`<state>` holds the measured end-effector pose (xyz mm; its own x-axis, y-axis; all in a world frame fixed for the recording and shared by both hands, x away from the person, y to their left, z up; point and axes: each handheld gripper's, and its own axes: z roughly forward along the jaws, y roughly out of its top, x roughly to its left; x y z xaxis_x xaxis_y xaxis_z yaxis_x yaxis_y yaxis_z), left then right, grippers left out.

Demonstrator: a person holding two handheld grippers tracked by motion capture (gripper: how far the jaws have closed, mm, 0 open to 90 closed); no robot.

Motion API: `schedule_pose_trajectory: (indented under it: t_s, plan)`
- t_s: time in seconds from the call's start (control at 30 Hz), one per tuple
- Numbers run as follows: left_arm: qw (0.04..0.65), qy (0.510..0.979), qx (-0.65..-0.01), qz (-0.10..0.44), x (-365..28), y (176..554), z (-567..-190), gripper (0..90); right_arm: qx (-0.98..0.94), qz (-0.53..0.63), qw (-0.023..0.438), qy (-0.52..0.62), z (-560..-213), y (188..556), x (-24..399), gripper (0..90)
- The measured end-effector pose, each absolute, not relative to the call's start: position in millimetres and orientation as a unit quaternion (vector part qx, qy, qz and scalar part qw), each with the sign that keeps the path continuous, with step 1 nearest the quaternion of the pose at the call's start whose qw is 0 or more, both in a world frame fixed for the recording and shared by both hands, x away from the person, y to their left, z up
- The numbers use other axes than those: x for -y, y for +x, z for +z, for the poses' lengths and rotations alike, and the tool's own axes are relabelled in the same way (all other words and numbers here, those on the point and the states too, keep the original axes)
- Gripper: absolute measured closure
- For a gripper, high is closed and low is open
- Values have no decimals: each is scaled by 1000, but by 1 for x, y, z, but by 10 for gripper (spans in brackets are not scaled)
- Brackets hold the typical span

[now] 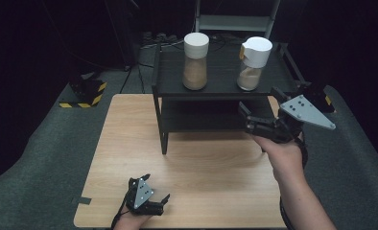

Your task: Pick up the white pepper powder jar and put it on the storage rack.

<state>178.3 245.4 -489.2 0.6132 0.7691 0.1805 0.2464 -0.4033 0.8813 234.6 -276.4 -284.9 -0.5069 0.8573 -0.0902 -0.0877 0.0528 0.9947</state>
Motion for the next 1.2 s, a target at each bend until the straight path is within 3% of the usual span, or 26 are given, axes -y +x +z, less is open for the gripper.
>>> schedule_pose_trajectory:
  t_s: [1.2]
  plan:
    - [438, 782, -325, 301, -244, 177, -490, 6, -673, 567, 359, 311, -378, 200, 282, 0]
